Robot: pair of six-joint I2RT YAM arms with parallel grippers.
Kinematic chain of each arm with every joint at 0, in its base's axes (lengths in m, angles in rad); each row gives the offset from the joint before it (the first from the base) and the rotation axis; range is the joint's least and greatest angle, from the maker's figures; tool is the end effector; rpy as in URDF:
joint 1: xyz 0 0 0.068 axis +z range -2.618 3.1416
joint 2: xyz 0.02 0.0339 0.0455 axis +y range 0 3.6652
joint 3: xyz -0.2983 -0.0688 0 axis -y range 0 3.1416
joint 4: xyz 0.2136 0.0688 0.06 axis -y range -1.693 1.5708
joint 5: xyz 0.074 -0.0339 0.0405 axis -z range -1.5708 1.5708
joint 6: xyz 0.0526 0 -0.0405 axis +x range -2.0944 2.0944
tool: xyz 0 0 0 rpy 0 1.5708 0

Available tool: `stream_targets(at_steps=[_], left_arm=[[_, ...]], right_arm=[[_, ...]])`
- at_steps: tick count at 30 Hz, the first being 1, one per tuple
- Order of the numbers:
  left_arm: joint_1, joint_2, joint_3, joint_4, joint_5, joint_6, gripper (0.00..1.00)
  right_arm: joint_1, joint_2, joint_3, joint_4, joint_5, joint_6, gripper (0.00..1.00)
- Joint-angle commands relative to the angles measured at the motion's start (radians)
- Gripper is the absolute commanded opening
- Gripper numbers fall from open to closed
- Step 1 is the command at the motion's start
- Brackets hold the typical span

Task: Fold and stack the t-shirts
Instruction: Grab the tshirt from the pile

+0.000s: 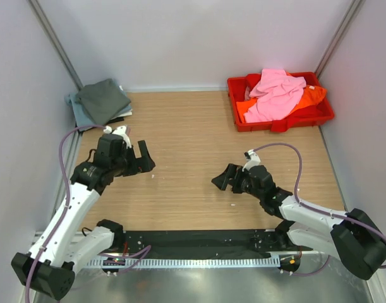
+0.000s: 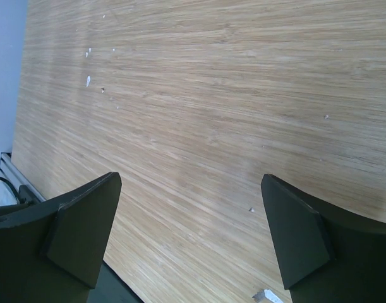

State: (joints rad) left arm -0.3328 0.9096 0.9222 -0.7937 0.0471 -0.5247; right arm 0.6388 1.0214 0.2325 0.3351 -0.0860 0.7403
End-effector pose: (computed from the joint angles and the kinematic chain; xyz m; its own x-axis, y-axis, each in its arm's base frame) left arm 0.1311 -0.0479 0.3225 -0.7552 -0.2684 -0.5980 -0.0236 0.9229 -0.3844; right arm 0.1345 0.1055 0.2032 -0.7023 0.3155 -0.6381 -0.2469 0.7328 0.6340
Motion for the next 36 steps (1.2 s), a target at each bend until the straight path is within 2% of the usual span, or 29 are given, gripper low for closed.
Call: stream_targets(at_steps=[1, 6, 9, 11, 14, 16, 17, 18, 21, 23, 24, 25, 27, 33, 36], left_arm=[[0.000, -0.057, 0.024, 0.066, 0.028, 0.049, 1.00], [0.000, -0.055, -0.005, 0.079, 0.037, 0.048, 1.00], [0.000, 0.001, 0.030, 0.030, 0.040, 0.054, 1.00], [-0.003, 0.014, 0.026, 0.028, 0.043, 0.051, 1.00], [-0.008, 0.021, 0.023, 0.033, 0.063, 0.051, 1.00], [-0.009, 0.020, 0.021, 0.037, 0.066, 0.051, 1.00], [-0.009, 0.018, 0.018, 0.037, 0.065, 0.049, 1.00], [-0.009, 0.020, 0.018, 0.039, 0.069, 0.048, 1.00], [-0.009, 0.025, 0.018, 0.042, 0.076, 0.049, 1.00], [-0.009, 0.028, 0.017, 0.042, 0.073, 0.048, 1.00], [-0.009, 0.028, 0.017, 0.042, 0.071, 0.048, 1.00], [-0.009, 0.029, 0.017, 0.042, 0.073, 0.048, 0.99], [-0.009, 0.028, 0.017, 0.042, 0.073, 0.048, 1.00], [-0.009, 0.032, 0.014, 0.045, 0.063, 0.045, 0.99], [-0.009, 0.035, 0.014, 0.044, 0.065, 0.043, 0.99]], right_arm=[[0.004, 0.014, 0.017, 0.022, 0.019, -0.008, 1.00], [0.004, 0.040, 0.054, -0.020, 0.026, -0.001, 1.00], [0.004, -0.016, 0.089, -0.083, 0.035, -0.013, 0.99], [0.004, -0.110, 0.134, -0.157, 0.078, -0.038, 0.99], [0.001, -0.202, 0.311, -0.368, 0.312, -0.134, 1.00], [-0.007, -0.192, 0.502, -0.502, 0.503, -0.235, 1.00], [-0.031, -0.135, 0.571, -0.584, 0.562, -0.263, 1.00], [-0.050, -0.098, 0.714, -0.623, 0.650, -0.328, 1.00], [-0.186, 0.102, 0.982, -0.772, 0.722, -0.387, 1.00], [-0.302, 0.198, 1.136, -0.853, 0.631, -0.404, 1.00], [-0.400, 0.304, 1.183, -0.876, 0.588, -0.406, 1.00], [-0.436, 0.348, 1.223, -0.893, 0.497, -0.407, 0.99], [-0.506, 0.489, 1.332, -0.923, 0.442, -0.418, 0.96], [-0.596, 0.860, 1.663, -1.022, 0.304, -0.415, 0.90], [-0.608, 0.994, 1.859, -1.091, 0.293, -0.418, 0.87]])
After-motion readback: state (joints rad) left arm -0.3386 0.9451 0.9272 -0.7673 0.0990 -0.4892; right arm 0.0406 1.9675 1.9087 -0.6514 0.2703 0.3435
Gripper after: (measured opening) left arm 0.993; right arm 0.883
